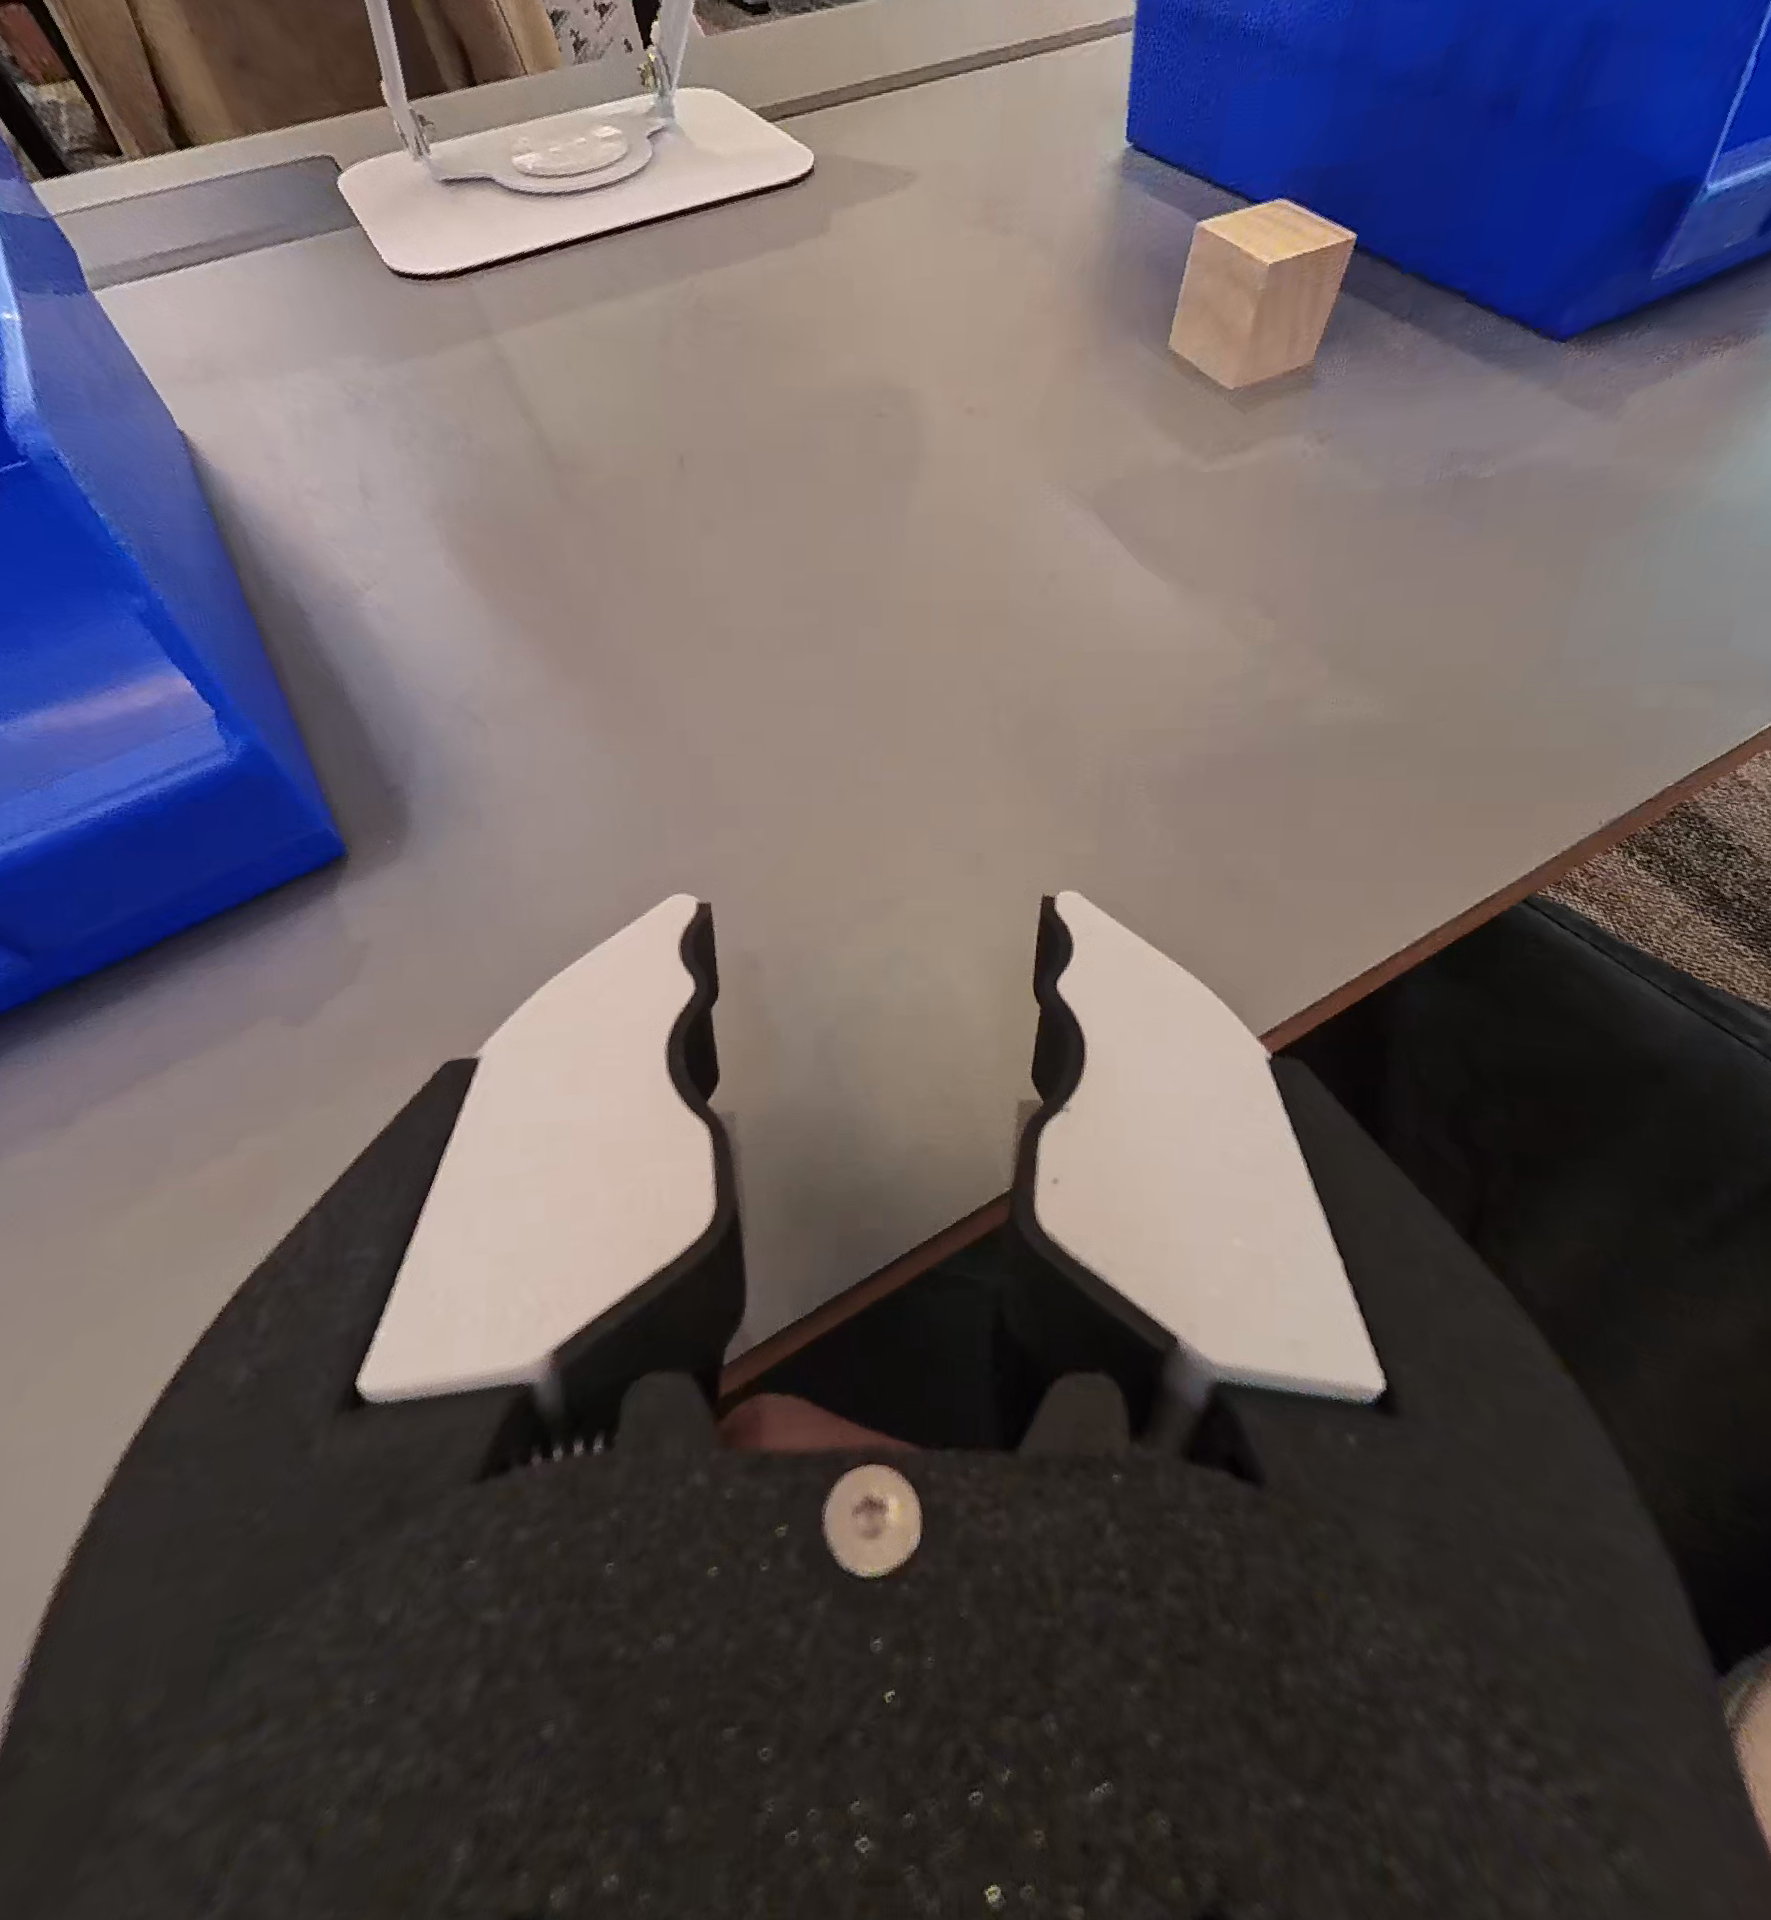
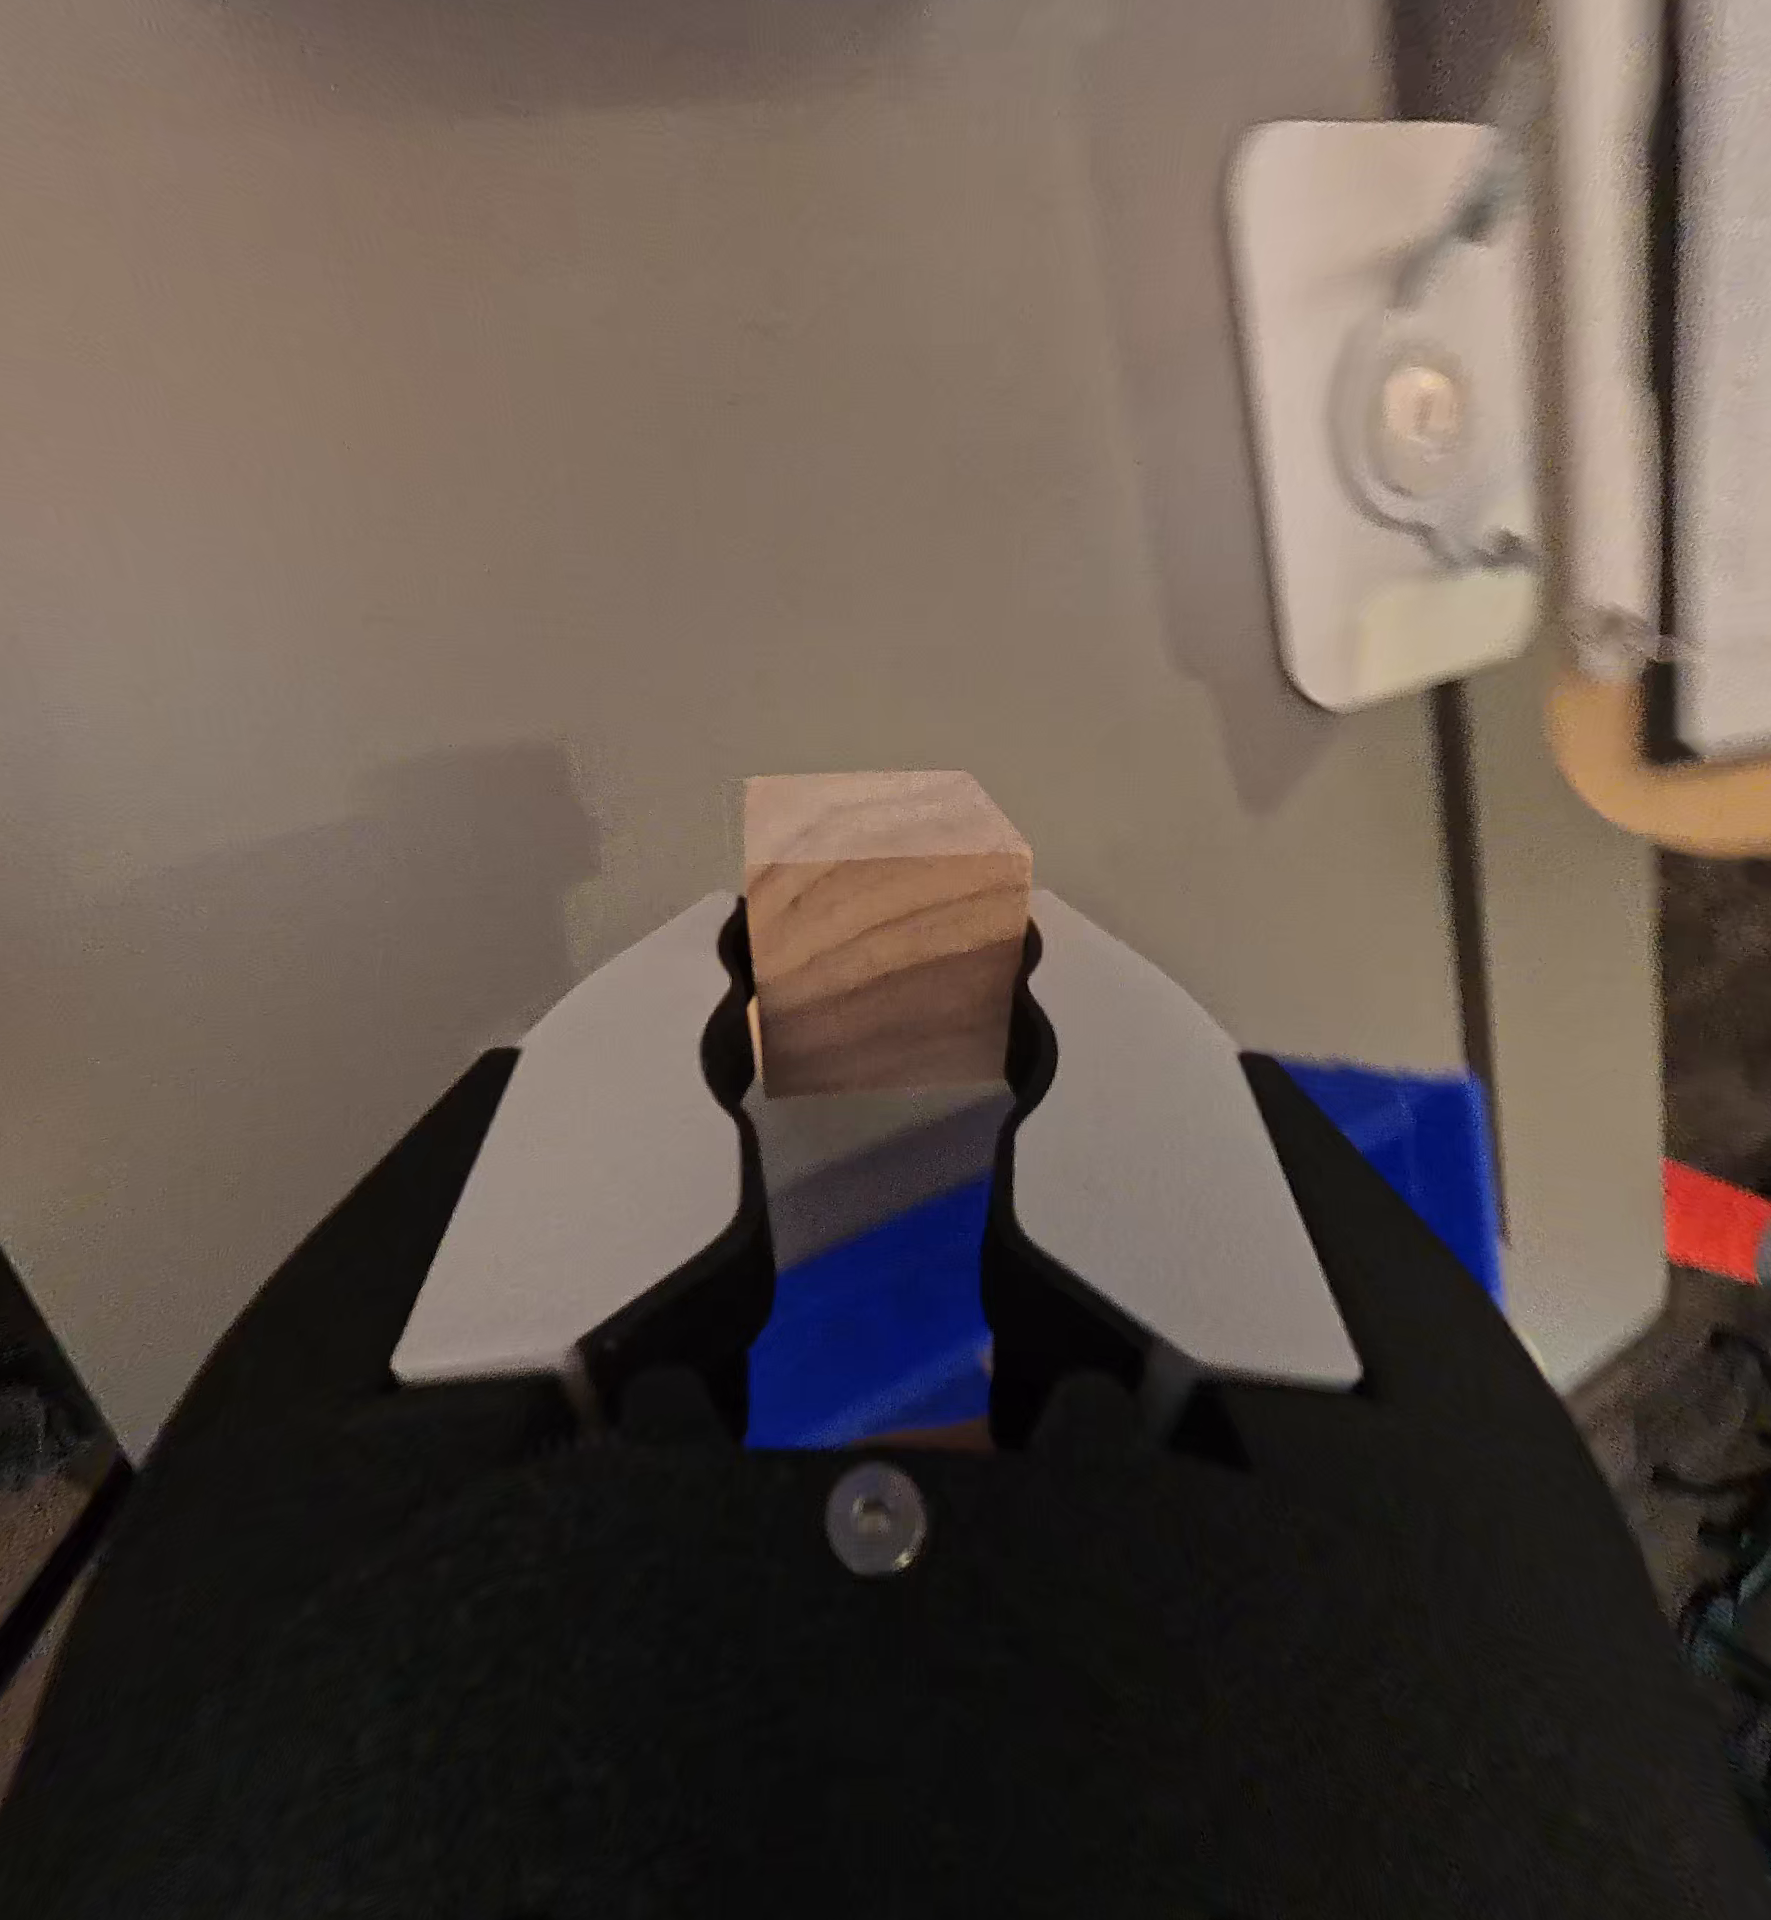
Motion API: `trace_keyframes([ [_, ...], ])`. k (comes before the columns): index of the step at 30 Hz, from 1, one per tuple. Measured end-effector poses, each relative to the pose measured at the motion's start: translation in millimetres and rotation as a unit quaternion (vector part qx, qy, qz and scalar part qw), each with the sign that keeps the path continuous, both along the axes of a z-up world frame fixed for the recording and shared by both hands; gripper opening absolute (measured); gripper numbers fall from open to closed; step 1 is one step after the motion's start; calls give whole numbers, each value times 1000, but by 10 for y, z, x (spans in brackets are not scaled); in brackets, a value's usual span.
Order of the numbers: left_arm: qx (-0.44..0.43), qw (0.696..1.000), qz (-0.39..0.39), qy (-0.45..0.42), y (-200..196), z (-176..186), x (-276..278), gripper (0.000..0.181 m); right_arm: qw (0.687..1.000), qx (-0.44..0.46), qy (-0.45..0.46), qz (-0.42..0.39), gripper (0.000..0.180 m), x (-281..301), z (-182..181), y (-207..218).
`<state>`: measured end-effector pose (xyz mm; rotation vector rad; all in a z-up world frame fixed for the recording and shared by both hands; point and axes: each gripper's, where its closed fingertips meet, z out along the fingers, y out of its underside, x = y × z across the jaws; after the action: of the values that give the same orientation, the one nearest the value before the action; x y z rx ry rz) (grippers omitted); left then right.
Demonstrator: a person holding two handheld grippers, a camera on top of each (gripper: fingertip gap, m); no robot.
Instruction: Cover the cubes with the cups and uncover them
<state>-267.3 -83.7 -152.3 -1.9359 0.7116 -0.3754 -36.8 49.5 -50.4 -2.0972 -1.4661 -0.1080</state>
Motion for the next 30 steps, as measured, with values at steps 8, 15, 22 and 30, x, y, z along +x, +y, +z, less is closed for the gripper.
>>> trace_keyframes([
  [8, -1, 1000, -19, 6, -74, 6, 132, 59, 947, 17, 73, -311, 46, 1888, 372, -284],
  [15, 9, 999, -36, 25, -100, -11, 251, 59, 873, -118, 53, -470, 46, 2655, -796, -460],
  [22, 9, 999, -39, 37, -105, -56, 252, 59, 814, -200, 45, -544, 46, 2772, -1285, -498],
  [30, 1, 999, -34, 33, -95, -71, 197, 59, 809, -217, 27, -546, 56, 2794, -1345, -464],
])
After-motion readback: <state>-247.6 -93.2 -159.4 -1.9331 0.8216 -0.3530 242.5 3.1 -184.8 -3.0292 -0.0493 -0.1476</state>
